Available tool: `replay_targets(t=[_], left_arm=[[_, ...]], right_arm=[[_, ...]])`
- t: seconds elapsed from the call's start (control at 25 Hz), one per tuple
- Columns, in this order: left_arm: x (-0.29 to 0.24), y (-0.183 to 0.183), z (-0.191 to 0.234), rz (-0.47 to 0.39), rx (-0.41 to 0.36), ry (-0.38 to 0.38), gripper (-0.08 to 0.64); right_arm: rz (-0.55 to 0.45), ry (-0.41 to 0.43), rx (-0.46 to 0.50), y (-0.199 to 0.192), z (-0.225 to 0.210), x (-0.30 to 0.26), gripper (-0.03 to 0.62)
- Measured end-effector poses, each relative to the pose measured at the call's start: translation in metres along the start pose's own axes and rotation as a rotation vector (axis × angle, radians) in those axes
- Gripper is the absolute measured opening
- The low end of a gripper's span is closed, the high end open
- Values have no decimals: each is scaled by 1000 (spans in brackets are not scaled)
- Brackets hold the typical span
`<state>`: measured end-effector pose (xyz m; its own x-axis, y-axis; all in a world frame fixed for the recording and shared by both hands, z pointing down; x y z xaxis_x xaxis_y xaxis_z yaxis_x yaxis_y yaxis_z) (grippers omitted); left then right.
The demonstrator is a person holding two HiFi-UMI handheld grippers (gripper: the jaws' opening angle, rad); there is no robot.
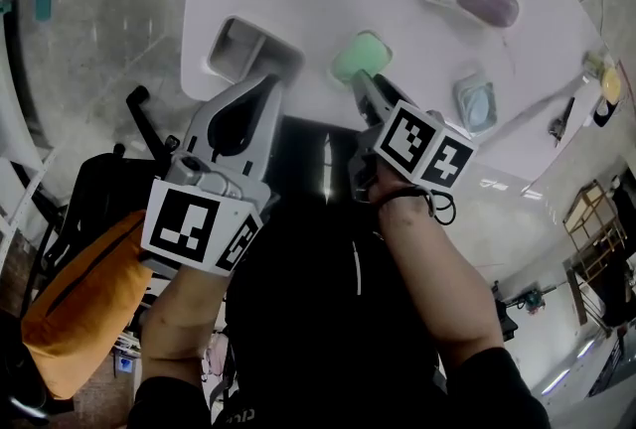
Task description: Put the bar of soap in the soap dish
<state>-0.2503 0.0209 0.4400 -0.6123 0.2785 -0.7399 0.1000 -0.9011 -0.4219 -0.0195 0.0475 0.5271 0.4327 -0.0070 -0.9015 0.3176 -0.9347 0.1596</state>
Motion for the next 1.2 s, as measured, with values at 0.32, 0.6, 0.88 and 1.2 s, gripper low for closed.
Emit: replay_targets(t=[0.32,0.6,0.88,1.2], left_arm=[[7,-10,4,-21,25,16,9],[25,-9,5,-65,40,30,9],[49,-3,5,-130,87,25,9],[88,-12,-32,-102,123,12,9]], right_arm=[[16,36,154,5,6,-8,17],[14,16,167,13,12,-10,17],[96,20,162,20,22,-4,17],[109,162,340,8,40,60,17]])
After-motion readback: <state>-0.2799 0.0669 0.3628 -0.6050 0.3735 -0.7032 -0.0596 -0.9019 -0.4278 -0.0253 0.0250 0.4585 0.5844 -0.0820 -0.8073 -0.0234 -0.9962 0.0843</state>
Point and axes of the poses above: the fingertips, and each gripper's own axes: x backward along the fingers, z to its left, y out of its top, the point moved 10 cm from there along x, backward along the fingers, and after that the axes turned 15 degrees about z, right-handed, at the moved point
